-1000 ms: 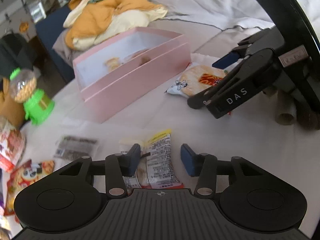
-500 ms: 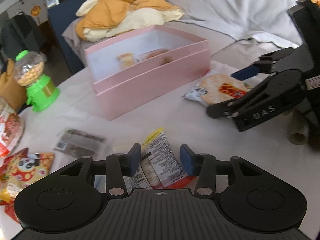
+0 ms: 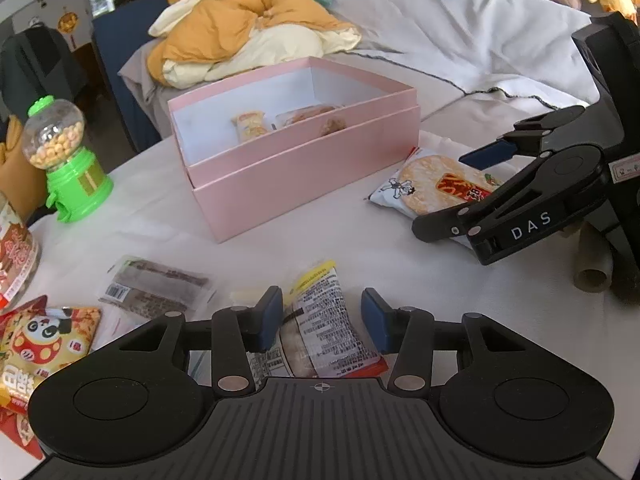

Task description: Organize snacks

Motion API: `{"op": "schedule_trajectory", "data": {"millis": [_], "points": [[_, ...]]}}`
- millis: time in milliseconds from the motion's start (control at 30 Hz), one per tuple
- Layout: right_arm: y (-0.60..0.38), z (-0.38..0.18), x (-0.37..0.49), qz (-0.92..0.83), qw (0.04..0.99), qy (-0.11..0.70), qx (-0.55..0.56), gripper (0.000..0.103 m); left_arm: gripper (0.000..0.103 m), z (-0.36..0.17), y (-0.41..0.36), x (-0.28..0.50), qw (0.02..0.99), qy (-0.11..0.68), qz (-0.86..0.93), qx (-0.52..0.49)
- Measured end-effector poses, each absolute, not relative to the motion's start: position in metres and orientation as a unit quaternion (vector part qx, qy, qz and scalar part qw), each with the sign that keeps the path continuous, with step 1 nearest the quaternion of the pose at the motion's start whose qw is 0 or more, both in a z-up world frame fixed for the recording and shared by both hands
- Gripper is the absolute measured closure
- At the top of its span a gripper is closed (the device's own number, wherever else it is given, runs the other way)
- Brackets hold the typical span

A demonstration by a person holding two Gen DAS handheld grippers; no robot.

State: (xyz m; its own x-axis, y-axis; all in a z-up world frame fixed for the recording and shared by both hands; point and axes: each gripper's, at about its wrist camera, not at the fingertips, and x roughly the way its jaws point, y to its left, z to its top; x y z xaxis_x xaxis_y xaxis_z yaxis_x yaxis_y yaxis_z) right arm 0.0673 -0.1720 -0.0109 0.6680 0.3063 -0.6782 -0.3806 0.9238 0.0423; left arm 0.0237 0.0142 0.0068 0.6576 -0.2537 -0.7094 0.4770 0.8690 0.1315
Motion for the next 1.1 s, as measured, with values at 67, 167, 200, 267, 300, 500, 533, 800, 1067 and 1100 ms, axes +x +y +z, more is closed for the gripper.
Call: {"op": "schedule_trajectory", "data": {"millis": [67,167,200,267,300,500,533,800,1067,1100], "points": [[-0.172,-0.011,0.067,0.188,0.912,0.361,-0.051,0.010,0.053,0.012,0.015,0.024,0.892,0.371,-0.204,0.159],[-0.172,-0.011,0.067,0.189,0.912,0.361,-0.050,0.010,0.053,0.028,0.028,0.020,0.900,0.371,-0.190,0.126],[-0.172,-0.011,0.067,0.189,0.912,0.361,-0.050,0.010,0.054,0.032,0.033,0.017,0.905,0.370,-0.177,0.117],[-0.172,-0.011,0.067,0.189,0.912,0.361,-0.050,0.010,0.054,0.036,0.037,0.012,0.909,0.370,-0.152,0.116],[-0.172,-0.011,0.067,0.189,0.912,0.361,-0.050,0.010,0.054,0.036,0.039,0.010,0.910,0.373,-0.140,0.116],[-0.172,-0.011,0.067,0.189,0.912,0.361,-0.050,0.010,0.054,0.025,0.047,0.014,0.902,0.406,-0.143,0.043],[-0.172,-0.011,0.067,0.189,0.912,0.361,-0.050,0.010,0.053,0.023,0.044,0.015,0.901,0.407,-0.145,0.045],[-0.172,-0.011,0.067,0.189,0.912,0.361,-0.050,0.010,0.049,0.019,0.023,0.028,0.905,0.400,-0.142,0.043],[-0.171,-0.012,0.068,0.186,0.912,0.362,-0.055,0.008,0.040,0.009,0.000,0.041,0.897,0.411,-0.152,0.061],[-0.171,-0.012,0.068,0.187,0.912,0.362,-0.055,0.008,0.039,0.008,-0.006,0.042,0.898,0.407,-0.149,0.073]]}}
